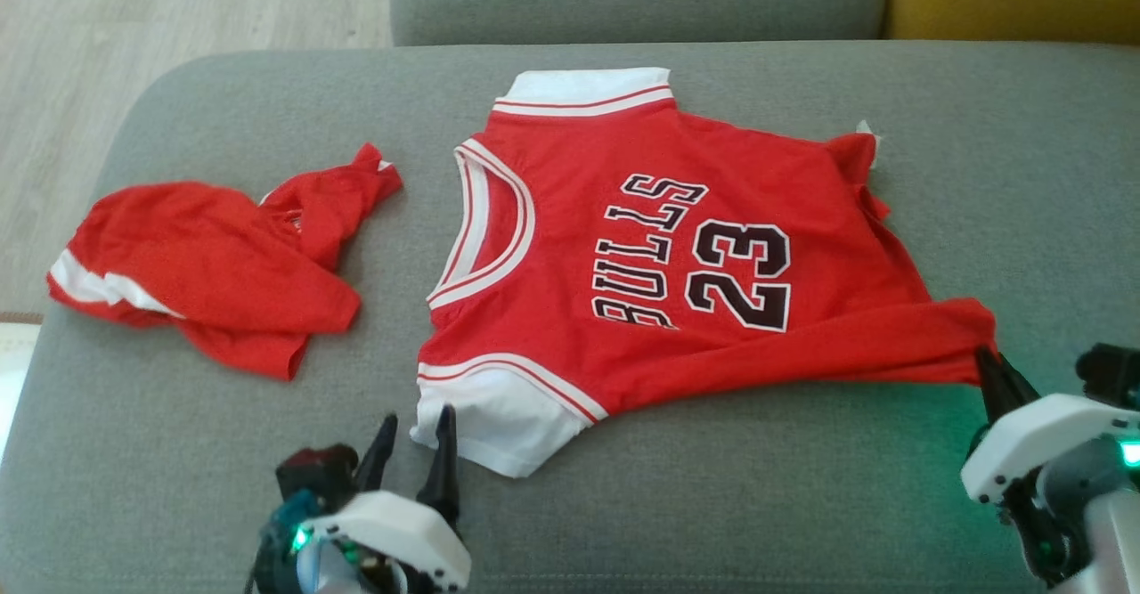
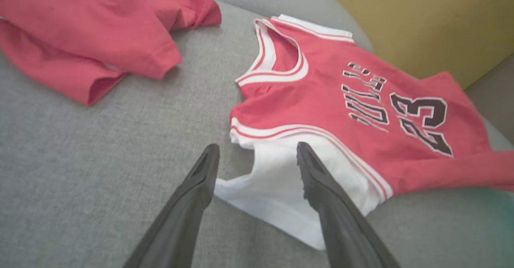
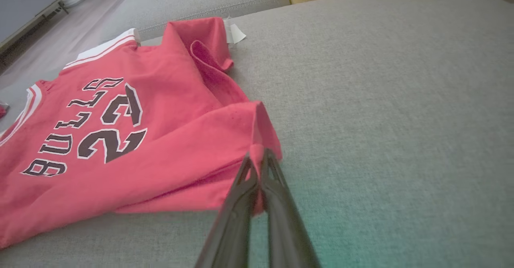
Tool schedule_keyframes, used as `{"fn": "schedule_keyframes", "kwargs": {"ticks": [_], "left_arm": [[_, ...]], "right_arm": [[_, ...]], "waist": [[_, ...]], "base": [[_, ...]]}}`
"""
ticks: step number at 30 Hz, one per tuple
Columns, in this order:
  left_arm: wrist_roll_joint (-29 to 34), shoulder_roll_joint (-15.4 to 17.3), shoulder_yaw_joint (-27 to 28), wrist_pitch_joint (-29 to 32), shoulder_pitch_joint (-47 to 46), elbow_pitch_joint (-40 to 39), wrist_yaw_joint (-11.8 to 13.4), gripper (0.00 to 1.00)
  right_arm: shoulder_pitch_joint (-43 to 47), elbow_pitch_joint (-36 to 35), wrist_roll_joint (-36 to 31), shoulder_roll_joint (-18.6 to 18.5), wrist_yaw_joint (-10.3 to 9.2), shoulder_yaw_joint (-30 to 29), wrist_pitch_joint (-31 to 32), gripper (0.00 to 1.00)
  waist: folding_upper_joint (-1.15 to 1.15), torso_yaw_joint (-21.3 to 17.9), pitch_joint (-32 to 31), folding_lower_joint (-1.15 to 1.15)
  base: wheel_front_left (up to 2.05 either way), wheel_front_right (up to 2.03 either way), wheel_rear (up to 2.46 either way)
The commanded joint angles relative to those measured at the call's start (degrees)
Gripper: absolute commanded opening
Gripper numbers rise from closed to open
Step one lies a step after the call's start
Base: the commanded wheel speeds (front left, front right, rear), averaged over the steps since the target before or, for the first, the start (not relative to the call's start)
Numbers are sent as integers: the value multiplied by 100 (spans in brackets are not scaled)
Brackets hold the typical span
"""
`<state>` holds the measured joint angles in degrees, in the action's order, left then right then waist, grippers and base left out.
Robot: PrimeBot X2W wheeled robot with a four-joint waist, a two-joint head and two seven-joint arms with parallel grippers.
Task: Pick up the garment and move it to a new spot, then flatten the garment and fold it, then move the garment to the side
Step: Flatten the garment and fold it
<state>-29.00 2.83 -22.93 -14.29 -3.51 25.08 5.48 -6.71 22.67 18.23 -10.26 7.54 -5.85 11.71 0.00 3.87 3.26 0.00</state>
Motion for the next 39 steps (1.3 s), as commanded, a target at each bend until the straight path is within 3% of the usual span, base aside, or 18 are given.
{"fn": "schedule_keyframes", "kwargs": {"ticks": [1,10,20,29,30,31,32,39], "left_arm": [[78,27,169,-61,-109,-4,-17,100],[314,164,-6,-59,-374,780,-20,100],[663,297,-82,-69,-723,1059,27,100],[848,259,-243,-70,-885,1160,-200,100],[844,250,-261,-70,-902,1203,-236,73],[832,240,-275,-70,-922,1252,-268,24],[831,232,-294,-70,-947,1300,-295,0],[801,191,-304,-70,-1079,1440,-351,0]], "right_arm": [[-134,-271,86,-143,-5,73,18,0],[-49,-445,195,-45,-5,102,163,0],[-86,-446,186,-48,-5,166,240,0],[-118,-470,160,-77,-5,153,317,0],[-126,-472,154,-80,-5,151,324,0],[-134,-473,147,-81,-5,150,332,0],[-145,-473,141,-81,-5,149,341,0],[-195,-473,114,-75,-5,128,351,0]], "waist": [[0,-34,-8,0],[0,-146,-57,0],[0,-229,-72,0],[0,-260,-31,0],[0,-264,-25,0],[0,-268,-19,0],[0,-272,-13,0],[0,-263,12,0]], "base": [[0,0,0],[0,0,0],[0,0,0],[0,0,0],[0,0,0],[0,0,0],[0,0,0],[0,0,0]]}}
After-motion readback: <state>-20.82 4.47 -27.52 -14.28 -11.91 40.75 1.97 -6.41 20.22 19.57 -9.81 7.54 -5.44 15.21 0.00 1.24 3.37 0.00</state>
